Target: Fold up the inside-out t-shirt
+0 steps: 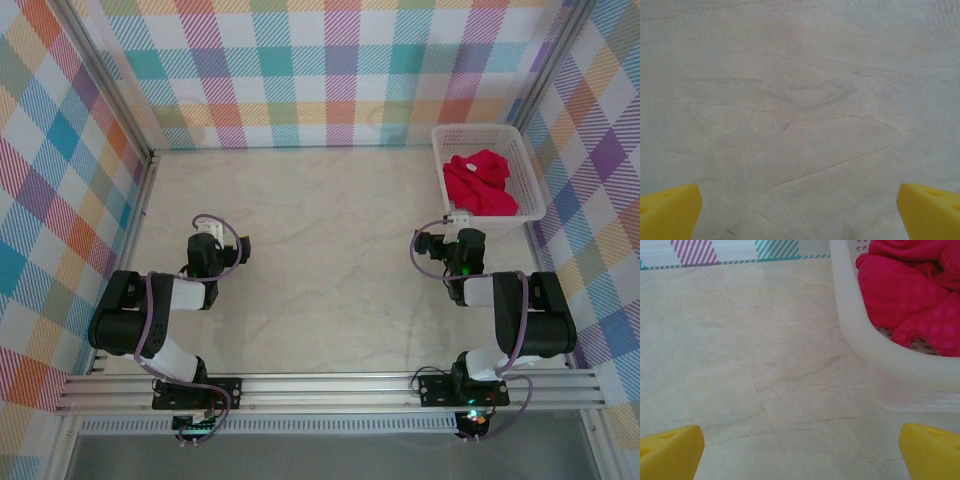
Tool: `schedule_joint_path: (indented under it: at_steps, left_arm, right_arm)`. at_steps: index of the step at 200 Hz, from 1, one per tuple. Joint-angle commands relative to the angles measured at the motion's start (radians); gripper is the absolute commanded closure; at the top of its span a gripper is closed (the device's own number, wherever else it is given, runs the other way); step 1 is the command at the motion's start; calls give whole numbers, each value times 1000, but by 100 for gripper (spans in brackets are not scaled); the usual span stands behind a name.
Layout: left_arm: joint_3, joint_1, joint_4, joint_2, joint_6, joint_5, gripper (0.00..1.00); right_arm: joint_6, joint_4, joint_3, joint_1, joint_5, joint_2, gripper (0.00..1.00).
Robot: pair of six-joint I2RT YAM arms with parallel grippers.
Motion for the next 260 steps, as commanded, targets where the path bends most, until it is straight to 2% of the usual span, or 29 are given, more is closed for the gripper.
schedule_joint_path:
  at_steps: [1, 103, 124, 133, 144, 156, 165, 172, 182, 199, 210, 221, 233, 251, 260]
  left_arm:
    - [19, 12, 8, -4, 2, 12, 0]
    - [19, 12, 8, -5, 2, 12, 0]
    - [19, 12, 8, -4, 3, 12, 0]
    - [19, 12, 7, -4, 4, 13, 0]
    - [19, 12, 8, -4, 2, 13, 0]
    - [16, 12, 17, -11, 1, 7, 0]
    - [27, 7, -54, -63, 17, 33, 0]
    - [62, -6, -200, -138, 14, 16, 0]
    - [144, -15, -434, -242, -49, -44, 0]
    - [253, -18, -676, -370, -160, -27, 0]
    - [294, -22, -771, -434, -211, -6, 0]
    - [342, -21, -898, -481, -321, -45, 0]
    - [403, -19, -1041, -502, -356, -69, 0]
    - [442, -17, -1128, -522, -365, -43, 0]
    - [456, -19, -1179, -525, -428, -84, 0]
  right_arm:
    - [-1, 13, 15, 3, -18, 2, 0]
    - [-3, 25, 8, 4, -14, 0, 0]
    - [-4, 26, -26, 9, -4, -76, 0]
    - [4, -52, -26, 20, 36, -164, 1]
    - [46, -279, 16, 27, 66, -304, 1]
    - [89, -432, 69, 28, 81, -412, 0]
    - [121, -503, 112, 27, 90, -462, 0]
    - [177, -584, 163, 28, 113, -484, 0]
    - [325, -756, 263, 27, 189, -493, 0]
    - [462, -1035, 437, 25, 232, -457, 0]
    - [479, -1060, 493, 21, 216, -421, 0]
    - [511, -1047, 532, 16, 205, -375, 0]
    - [541, -1036, 592, 3, 178, -306, 0]
    - [606, -1094, 726, -21, 174, -170, 0]
    - [658, -1132, 795, -45, 166, -95, 0]
